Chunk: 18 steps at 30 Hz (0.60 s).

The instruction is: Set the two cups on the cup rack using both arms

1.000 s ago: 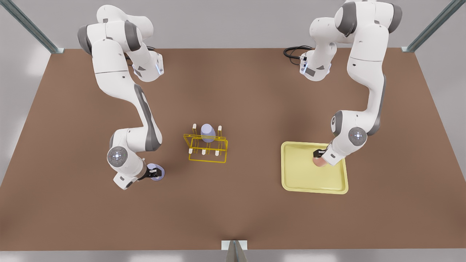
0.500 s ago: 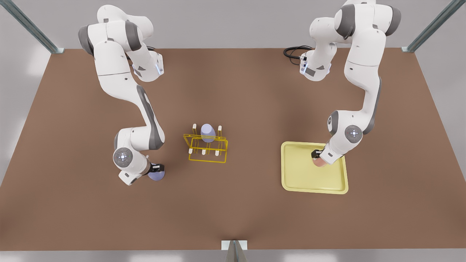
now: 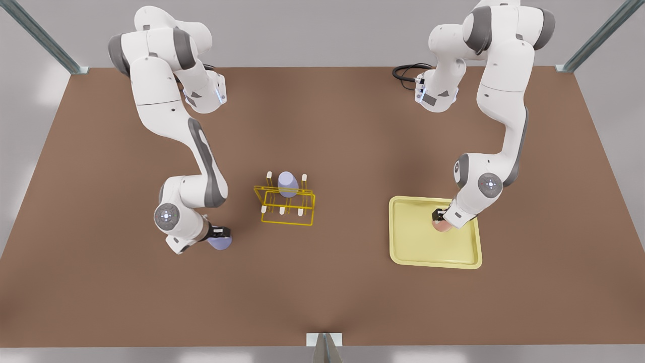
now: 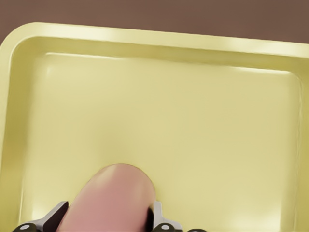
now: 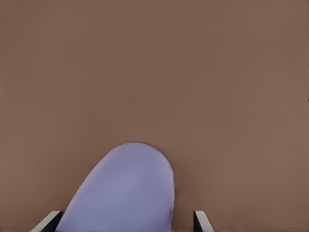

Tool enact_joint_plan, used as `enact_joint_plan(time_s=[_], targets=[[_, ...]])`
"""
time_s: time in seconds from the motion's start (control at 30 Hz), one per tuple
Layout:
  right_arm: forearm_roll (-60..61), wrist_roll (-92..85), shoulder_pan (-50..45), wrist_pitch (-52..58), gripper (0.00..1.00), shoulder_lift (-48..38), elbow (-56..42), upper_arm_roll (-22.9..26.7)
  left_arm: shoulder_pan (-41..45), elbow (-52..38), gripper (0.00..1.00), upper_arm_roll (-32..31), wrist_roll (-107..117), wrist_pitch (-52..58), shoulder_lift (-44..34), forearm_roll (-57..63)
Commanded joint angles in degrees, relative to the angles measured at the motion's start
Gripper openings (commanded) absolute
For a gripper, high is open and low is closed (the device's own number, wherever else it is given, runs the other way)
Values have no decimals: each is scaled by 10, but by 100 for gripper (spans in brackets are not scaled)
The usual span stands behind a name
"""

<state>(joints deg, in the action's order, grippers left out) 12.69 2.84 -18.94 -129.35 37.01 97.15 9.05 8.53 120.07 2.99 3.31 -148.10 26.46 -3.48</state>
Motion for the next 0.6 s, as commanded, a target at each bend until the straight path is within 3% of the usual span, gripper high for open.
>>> enact_joint_plan(time_s=[0.0,0.4,0.57], targets=[[5,-5,0,-4,100,0,1,0,0,0,87,0,4,-1,0,0],[-2,-13,-23,15,100,-4,14,1,5,-1,83,0,9,7,-20,1],[-2,-13,-22,15,100,-1,15,1,52,-113,83,-4,104,190,-27,1]])
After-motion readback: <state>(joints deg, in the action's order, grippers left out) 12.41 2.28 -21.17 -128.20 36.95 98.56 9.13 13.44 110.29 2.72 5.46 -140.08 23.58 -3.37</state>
